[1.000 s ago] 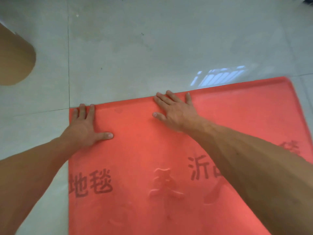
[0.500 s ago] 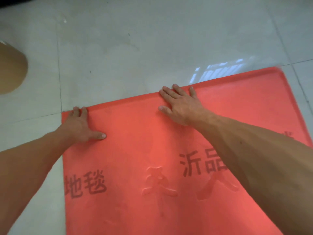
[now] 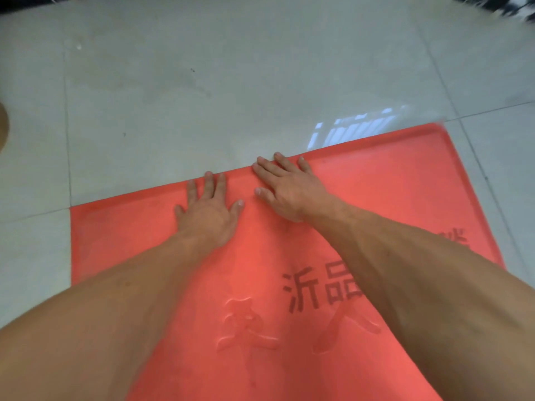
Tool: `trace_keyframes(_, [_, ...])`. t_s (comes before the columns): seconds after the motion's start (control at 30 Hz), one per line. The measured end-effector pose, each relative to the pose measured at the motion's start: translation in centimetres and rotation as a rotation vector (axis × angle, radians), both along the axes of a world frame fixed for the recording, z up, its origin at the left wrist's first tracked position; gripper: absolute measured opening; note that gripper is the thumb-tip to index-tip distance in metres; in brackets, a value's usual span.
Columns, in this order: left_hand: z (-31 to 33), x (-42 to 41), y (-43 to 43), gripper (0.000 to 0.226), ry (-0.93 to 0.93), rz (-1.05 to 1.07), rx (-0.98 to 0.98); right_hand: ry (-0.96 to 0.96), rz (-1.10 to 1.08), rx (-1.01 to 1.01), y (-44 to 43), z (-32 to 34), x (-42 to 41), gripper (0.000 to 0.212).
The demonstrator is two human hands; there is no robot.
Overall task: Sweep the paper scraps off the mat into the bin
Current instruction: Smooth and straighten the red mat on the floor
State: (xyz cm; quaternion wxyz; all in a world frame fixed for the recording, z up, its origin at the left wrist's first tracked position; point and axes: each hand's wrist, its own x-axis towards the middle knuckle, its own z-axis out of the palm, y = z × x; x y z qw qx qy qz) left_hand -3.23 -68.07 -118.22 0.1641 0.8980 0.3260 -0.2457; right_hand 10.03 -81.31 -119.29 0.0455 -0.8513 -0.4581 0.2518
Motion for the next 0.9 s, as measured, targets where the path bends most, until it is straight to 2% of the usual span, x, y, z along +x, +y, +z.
trace_keyframes(0.53, [-0.8, 0.2, 0.5, 0.078, 0.0, -0.061, 0.106, -0.096, -0.212, -0.141, -10.7, 0.1, 9.0, 0.063])
trace_keyframes(0.73, [-1.3, 0.4, 1.1, 0.088, 0.0, -0.112, 0.137, -0.132, -0.409, -0.184, -15.0, 0.3, 12.2, 0.07])
trace_keyframes(0.9, [-1.0, 0.4, 0.6, 0.084, 0.022, -0.098, 0.152, -0.164, -0.564, -0.256, -19.1, 0.5, 14.2, 0.073])
